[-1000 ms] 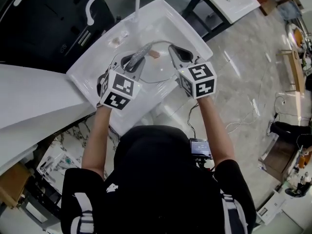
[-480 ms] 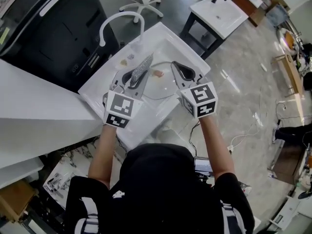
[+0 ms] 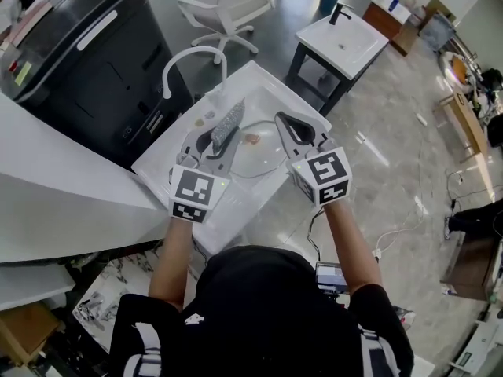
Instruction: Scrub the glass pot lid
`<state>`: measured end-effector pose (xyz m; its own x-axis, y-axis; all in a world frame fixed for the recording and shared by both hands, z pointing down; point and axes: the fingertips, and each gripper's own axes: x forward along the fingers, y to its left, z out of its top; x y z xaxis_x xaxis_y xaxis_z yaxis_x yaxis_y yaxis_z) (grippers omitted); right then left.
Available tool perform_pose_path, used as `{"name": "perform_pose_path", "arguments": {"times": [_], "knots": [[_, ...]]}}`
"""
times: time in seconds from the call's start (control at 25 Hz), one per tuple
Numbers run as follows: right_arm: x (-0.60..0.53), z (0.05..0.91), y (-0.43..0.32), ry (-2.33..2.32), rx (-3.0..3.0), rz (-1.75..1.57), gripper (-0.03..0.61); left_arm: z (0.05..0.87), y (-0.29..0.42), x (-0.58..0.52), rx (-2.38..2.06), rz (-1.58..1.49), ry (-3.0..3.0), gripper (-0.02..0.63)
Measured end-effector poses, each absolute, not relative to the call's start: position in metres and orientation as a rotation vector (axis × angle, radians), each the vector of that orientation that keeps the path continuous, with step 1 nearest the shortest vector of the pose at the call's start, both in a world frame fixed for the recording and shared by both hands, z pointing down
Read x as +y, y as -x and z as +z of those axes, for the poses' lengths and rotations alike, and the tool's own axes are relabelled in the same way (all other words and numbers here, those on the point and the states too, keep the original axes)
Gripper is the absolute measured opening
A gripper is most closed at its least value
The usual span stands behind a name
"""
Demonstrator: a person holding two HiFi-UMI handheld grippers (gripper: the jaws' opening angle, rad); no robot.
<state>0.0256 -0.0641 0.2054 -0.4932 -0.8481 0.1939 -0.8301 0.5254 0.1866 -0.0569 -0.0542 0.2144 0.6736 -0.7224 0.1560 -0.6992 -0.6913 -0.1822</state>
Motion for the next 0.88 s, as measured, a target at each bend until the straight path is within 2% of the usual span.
{"name": "perform_pose_path", "arguments": {"times": [0.88], "knots": [[-0.007, 0.162, -0.068, -1.43, -2.624, -0.137, 0.0, 0.163, 0.024, 0.008, 1.365, -0.184, 2.717, 0.074]]}}
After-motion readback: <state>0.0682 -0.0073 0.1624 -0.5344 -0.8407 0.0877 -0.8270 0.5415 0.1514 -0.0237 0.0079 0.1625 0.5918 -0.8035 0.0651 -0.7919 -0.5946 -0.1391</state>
